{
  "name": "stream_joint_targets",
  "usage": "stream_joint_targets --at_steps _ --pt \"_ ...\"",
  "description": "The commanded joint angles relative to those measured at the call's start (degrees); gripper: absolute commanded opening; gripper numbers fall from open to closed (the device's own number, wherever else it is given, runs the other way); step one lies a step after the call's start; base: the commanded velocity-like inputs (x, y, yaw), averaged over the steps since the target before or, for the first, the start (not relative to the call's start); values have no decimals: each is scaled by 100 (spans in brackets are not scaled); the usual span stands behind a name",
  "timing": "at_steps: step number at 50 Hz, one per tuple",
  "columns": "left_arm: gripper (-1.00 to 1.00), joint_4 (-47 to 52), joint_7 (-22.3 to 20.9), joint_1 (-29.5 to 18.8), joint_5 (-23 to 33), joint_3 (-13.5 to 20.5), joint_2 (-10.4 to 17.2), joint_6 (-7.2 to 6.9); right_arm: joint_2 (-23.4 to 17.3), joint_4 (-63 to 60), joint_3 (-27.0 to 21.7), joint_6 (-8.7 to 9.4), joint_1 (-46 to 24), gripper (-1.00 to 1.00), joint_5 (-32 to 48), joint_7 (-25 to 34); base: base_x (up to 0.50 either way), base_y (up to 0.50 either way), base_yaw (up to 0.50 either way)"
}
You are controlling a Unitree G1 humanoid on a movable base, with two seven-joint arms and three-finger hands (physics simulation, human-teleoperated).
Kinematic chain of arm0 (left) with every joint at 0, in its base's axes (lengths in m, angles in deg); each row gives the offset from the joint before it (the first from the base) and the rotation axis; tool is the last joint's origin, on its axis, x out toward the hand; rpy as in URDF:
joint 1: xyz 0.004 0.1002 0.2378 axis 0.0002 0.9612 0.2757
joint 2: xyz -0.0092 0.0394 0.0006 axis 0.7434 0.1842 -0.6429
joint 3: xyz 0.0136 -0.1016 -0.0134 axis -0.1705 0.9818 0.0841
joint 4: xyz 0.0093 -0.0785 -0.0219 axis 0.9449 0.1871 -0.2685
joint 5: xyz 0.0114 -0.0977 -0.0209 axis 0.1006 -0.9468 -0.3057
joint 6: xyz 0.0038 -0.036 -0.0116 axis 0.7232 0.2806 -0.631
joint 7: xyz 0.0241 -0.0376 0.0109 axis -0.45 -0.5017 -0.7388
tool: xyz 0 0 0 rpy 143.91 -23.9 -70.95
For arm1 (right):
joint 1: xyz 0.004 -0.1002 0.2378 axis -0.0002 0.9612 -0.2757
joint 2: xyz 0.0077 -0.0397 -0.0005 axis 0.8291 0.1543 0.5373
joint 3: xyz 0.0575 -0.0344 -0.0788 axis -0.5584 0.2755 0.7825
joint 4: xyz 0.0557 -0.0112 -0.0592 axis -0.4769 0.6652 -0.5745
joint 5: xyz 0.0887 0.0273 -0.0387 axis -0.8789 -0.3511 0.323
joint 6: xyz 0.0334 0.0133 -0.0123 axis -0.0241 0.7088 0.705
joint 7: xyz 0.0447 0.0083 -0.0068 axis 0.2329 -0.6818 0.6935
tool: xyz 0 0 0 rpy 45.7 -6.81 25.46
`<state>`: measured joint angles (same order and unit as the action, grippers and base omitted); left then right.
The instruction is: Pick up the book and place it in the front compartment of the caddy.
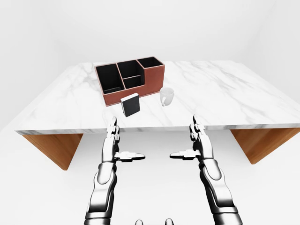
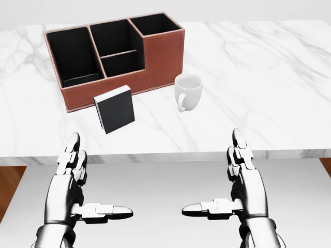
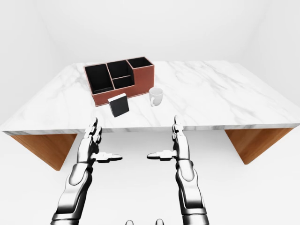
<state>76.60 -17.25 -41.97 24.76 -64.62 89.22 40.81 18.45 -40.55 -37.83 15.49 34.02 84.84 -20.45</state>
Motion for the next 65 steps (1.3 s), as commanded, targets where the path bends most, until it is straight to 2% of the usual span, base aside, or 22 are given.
stream_joint_targets --at_steps 1,6,14,19,22,23,26,27,51,65 --pt "100 59 -133 5 -50 134 73 -73 -54 -157 -123 186 34 100 -130 145 0 0 0" --pt "100 54 -154 2 -63 135 68 -83 -61 -125 -137 176 18 100 -145 151 0 0 0" --pt "100 319 -164 20 -78 152 84 -314 -67 -212 -138 244 17 100 -131 141 0 0 0" --pt "100 355 -173 21 -69 157 85 -335 -74 -230 -156 273 11 100 -156 163 0 0 0" --pt "100 494 -180 50 -58 146 84 -435 -83 -381 -166 388 29 100 -161 162 0 0 0" --pt "100 478 -184 48 -43 150 90 -411 -90 -436 -183 445 20 100 -175 163 0 0 0" --pt "100 466 -193 44 -39 163 92 -416 -98 -494 -205 450 27 100 -181 166 0 0 0" --pt "100 519 -195 30 -47 176 98 -484 -105 -568 -218 450 26 100 -191 170 0 0 0" --pt "100 2395 -352 75 -204 351 148 -484 -103 -1992 -327 450 114 100 -242 178 0 0 0" --pt "100 2831 -385 3 -249 463 186 -484 -163 -2886 -453 450 68 100 -270 147 0 0 0"
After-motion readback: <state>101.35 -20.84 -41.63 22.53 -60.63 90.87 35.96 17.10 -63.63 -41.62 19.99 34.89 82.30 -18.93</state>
